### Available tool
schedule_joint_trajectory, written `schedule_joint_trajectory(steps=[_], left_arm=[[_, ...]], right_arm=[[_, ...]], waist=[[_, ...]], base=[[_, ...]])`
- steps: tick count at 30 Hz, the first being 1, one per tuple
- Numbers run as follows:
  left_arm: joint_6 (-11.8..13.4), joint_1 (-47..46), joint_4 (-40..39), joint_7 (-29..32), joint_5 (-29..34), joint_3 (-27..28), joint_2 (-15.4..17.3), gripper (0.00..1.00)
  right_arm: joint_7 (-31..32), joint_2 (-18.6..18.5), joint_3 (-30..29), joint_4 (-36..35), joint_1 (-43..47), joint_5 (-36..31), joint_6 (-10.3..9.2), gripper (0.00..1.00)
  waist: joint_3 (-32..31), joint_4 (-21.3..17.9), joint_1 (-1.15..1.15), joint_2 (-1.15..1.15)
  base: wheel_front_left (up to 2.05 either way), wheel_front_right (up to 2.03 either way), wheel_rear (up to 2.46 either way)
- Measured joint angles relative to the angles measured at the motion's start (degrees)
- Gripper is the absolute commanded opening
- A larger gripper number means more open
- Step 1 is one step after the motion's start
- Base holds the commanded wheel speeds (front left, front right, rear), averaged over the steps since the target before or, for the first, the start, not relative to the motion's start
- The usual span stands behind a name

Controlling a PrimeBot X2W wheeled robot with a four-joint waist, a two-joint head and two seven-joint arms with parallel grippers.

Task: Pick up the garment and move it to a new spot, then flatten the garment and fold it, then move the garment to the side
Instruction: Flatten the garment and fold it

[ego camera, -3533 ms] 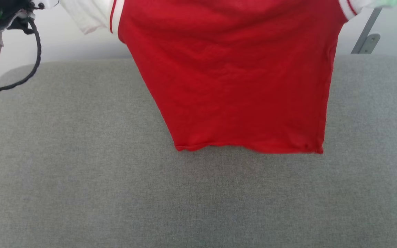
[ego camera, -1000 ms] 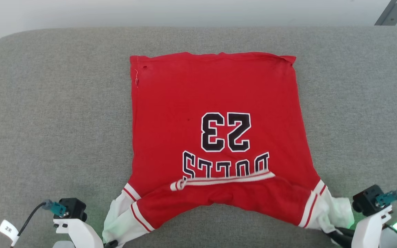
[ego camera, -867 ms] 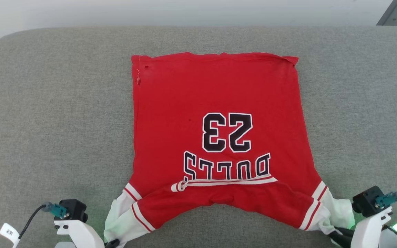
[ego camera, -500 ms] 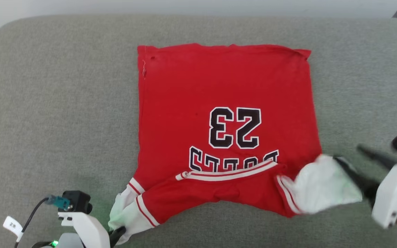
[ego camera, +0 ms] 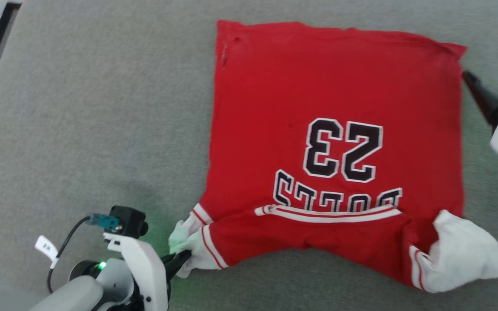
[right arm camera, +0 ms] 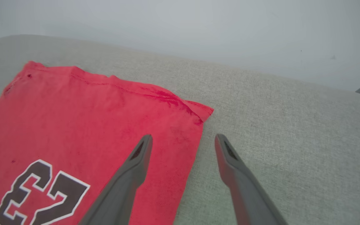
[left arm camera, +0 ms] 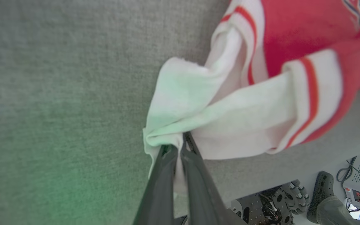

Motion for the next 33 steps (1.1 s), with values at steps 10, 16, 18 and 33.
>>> schedule_joint_trajectory(steps=[10,16,18,33], left_arm=[[-3.93,-4.18,2.88,0.21,1.54,-1.26,-4.35,0.0],[-5.66,-5.34,4.94,-0.01,1.59,-1.51,-6.24,0.0],[-6.01,-5.38,5.57,-0.07,1.57,-1.53,-6.61,0.0],[-6.79,-4.39,7.64,-0.76,0.71,-0.49,-3.77,0.0]], right_arm=[[6.55,-0.96,1.47,24.54,-15.94,-3.32,0.0,1.0],[14.88,-0.87,1.54,33.72,-22.5,-3.34,-0.01,0.92],[18.75,-1.2,3.37,34.9,-23.97,-3.6,-0.02,0.26],[21.09,-5.77,14.79,20.04,-18.17,5.86,0.0,0.0]], waist=[[4.3,5.65,0.0,0.0],[5.69,7.72,0.0,0.0],[5.63,7.81,0.0,0.0],[3.39,2.27,0.0,0.0]], base=[[0.0,0.0,0.0],[0.0,0.0,0.0],[0.0,0.0,0.0],[0.0,0.0,0.0]])
